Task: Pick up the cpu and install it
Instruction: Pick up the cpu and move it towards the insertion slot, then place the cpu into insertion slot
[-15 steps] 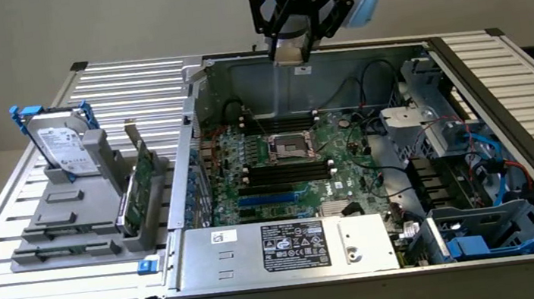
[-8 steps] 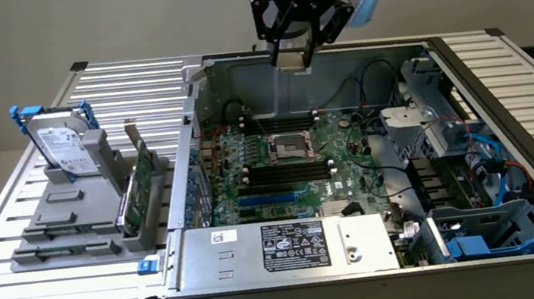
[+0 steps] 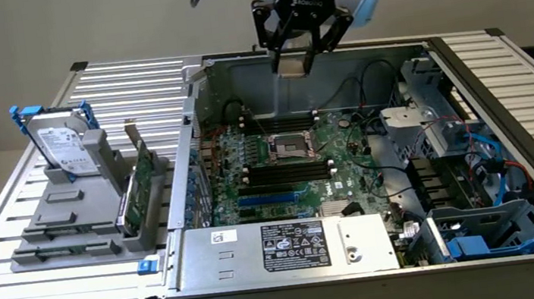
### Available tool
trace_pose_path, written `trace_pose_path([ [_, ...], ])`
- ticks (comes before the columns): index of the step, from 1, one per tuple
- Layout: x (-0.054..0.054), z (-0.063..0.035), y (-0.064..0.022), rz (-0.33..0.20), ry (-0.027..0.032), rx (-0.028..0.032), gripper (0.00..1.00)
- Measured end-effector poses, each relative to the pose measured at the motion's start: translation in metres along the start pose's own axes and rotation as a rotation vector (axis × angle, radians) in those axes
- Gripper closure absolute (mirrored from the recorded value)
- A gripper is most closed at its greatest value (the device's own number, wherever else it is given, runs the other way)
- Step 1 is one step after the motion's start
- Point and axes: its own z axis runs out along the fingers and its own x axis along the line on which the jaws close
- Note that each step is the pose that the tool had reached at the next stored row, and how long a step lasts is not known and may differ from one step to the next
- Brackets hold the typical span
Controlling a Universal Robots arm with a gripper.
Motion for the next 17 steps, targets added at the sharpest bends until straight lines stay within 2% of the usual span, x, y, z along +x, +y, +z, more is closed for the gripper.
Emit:
trace_pose_path([
  [2, -0.0006, 0.0031, 0.0001, 0.000, -0.0001, 0.0000, 0.46],
  [17, -0.0009, 0.0030, 0.0001, 0.000, 0.0001, 0.0001, 0.46],
])
